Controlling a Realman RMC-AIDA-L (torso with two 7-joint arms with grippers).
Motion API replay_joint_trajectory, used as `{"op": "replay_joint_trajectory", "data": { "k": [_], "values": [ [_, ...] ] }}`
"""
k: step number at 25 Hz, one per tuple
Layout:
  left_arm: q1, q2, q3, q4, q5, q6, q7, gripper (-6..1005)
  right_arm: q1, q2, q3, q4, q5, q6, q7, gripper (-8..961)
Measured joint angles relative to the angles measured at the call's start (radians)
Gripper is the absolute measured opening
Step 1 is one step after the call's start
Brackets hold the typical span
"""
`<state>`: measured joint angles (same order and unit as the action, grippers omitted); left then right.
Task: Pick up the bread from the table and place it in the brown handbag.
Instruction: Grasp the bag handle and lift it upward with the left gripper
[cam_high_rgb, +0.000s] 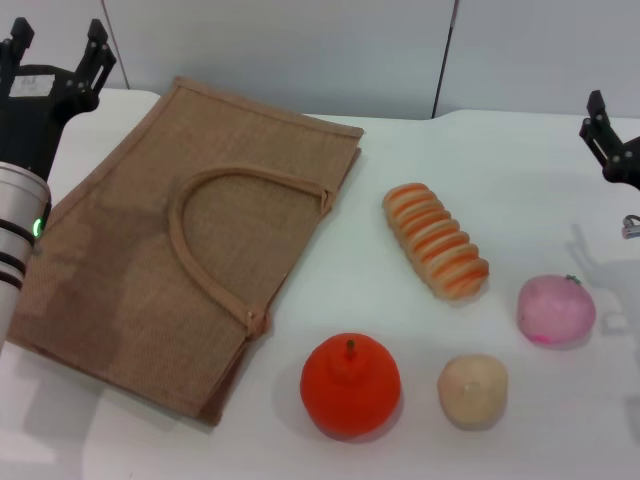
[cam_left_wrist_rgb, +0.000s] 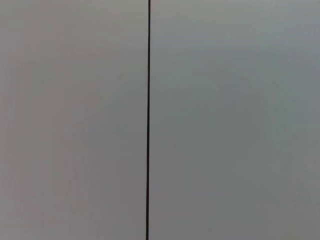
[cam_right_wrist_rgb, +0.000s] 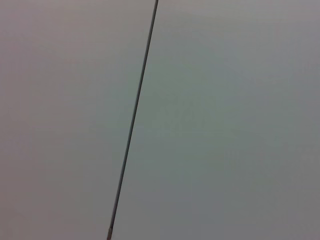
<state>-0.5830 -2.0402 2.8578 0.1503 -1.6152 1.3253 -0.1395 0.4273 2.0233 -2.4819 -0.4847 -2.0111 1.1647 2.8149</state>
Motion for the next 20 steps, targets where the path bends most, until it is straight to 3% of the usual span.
{"op": "replay_joint_trajectory", "data": {
  "k": [20],
  "values": [
    [-0.002,0.000,0.000,0.002,0.001,-0.042,-0.016,863,0.001,0.000,0.000,0.003,0.000,-0.003,0.000,886]
  ]
}}
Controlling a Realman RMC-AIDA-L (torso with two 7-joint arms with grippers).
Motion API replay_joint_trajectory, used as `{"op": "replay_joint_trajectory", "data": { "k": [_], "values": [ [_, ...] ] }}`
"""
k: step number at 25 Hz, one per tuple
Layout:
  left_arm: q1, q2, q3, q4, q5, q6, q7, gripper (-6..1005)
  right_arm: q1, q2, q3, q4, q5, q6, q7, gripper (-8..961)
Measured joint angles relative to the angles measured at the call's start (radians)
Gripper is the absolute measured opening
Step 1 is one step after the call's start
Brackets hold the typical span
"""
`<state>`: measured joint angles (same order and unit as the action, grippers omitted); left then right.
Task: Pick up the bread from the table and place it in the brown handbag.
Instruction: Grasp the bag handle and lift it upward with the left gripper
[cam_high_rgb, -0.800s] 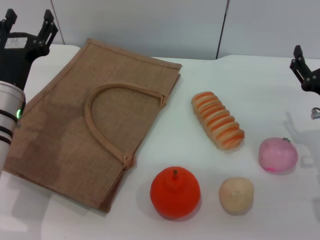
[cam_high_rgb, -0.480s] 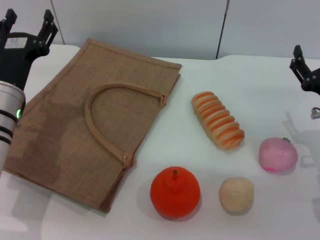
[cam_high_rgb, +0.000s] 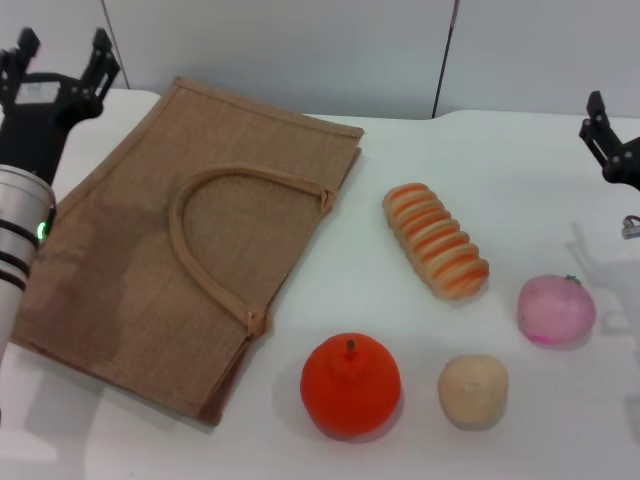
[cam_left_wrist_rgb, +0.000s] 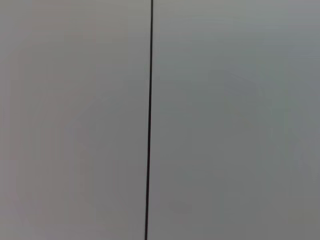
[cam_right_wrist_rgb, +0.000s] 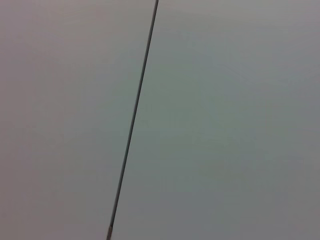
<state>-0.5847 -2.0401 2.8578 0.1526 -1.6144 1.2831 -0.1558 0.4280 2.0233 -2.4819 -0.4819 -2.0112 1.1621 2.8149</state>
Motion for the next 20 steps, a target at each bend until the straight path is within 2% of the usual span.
{"op": "replay_joint_trajectory", "data": {
  "k": [4,9,16,20],
  "values": [
    [-0.019,0.007,0.002,-0.006,0.035,-0.078,-0.106,862,0.000,0.000,0.000,0.008,0.000,-0.001,0.000,886],
    [-0.035,0.012,0.003,-0.067,0.150,-0.099,-0.288,862,-0.002,0.000,0.000,0.010,0.000,-0.003,0.000,884],
    [-0.068,0.012,0.003,-0.228,0.370,-0.095,-0.643,861,-0.002,0.000,0.000,0.012,0.001,-0.016,0.000,883],
    [-0.107,0.012,0.003,-0.356,0.544,-0.090,-0.900,861,-0.001,0.000,0.000,0.011,0.002,-0.016,0.000,882]
  ]
}}
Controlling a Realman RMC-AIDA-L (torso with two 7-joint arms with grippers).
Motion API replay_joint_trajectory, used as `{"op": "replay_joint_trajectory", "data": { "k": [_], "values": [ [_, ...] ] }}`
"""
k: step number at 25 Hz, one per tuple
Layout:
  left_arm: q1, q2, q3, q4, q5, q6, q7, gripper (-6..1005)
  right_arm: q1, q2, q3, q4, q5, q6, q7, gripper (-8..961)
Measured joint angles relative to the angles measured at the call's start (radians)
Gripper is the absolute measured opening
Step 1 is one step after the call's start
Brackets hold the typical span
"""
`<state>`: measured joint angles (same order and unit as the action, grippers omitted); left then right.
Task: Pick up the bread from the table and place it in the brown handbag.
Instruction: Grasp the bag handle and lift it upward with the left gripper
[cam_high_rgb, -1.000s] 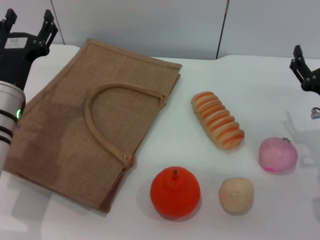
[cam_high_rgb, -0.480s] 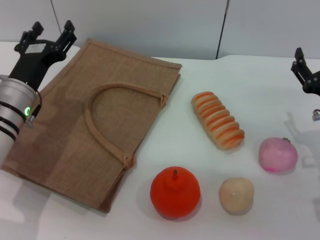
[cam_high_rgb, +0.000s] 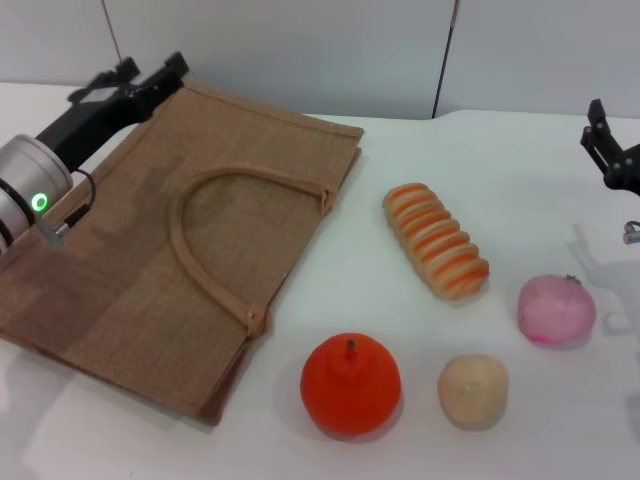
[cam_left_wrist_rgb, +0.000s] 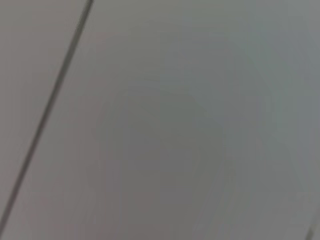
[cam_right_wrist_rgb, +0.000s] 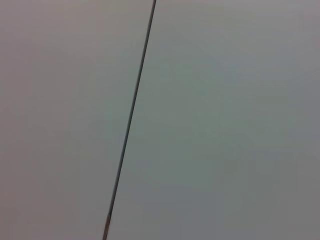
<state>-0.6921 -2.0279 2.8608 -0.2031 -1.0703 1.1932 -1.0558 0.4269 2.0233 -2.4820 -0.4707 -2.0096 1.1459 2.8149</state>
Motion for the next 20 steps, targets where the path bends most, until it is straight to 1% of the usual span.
{"op": "replay_joint_trajectory", "data": {
  "k": [4,9,15,20],
  "values": [
    [-0.050,0.000,0.000,-0.142,0.197,0.002,-0.268,860,0.000,0.000,0.000,0.000,0.000,0.000,0.000,881],
    [-0.085,0.000,0.000,-0.256,0.352,0.004,-0.469,860,0.001,0.000,0.000,0.002,0.000,0.000,0.000,880],
    [-0.137,0.000,0.002,-0.432,0.583,0.037,-0.736,859,0.001,0.000,0.000,0.009,0.000,-0.008,0.000,879],
    [-0.181,0.001,0.002,-0.549,0.729,0.095,-0.872,859,0.001,0.000,0.000,0.010,0.000,-0.009,0.000,877]
  ]
}}
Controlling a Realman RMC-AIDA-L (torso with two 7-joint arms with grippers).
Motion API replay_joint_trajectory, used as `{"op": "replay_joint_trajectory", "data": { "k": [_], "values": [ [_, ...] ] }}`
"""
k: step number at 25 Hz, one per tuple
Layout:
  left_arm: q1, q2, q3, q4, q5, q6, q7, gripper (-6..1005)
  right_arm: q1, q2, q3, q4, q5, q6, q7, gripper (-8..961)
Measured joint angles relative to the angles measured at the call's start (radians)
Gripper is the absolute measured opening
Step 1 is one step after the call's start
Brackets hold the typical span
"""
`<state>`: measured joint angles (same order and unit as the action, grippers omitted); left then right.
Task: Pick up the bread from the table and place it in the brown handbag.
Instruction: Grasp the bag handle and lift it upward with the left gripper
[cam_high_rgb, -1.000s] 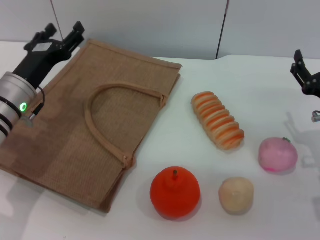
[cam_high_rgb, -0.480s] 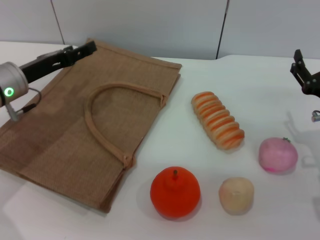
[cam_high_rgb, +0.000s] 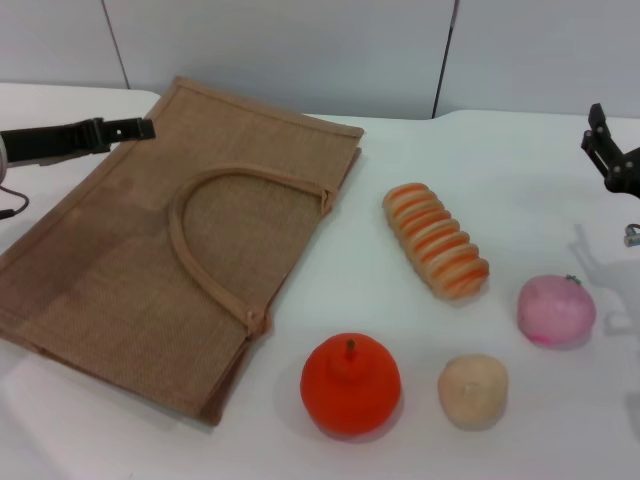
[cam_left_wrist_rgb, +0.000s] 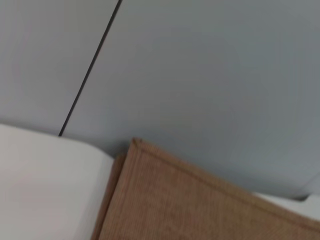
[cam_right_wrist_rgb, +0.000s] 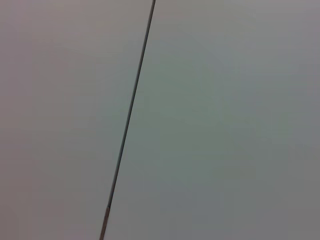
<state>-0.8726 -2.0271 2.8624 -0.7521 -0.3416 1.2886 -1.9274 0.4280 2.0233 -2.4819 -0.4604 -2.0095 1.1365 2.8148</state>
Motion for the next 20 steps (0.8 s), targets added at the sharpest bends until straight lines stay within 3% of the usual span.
{"op": "replay_joint_trajectory", "data": {
  "k": [9,20],
  "values": [
    [-0.069,0.009,0.002,-0.014,0.195,0.028,-0.043,860,0.000,0.000,0.000,0.000,0.000,0.000,0.000,875],
    [-0.080,0.010,0.002,0.034,0.251,0.006,-0.029,860,0.004,0.000,0.000,0.000,0.012,0.000,0.000,873]
  ]
}}
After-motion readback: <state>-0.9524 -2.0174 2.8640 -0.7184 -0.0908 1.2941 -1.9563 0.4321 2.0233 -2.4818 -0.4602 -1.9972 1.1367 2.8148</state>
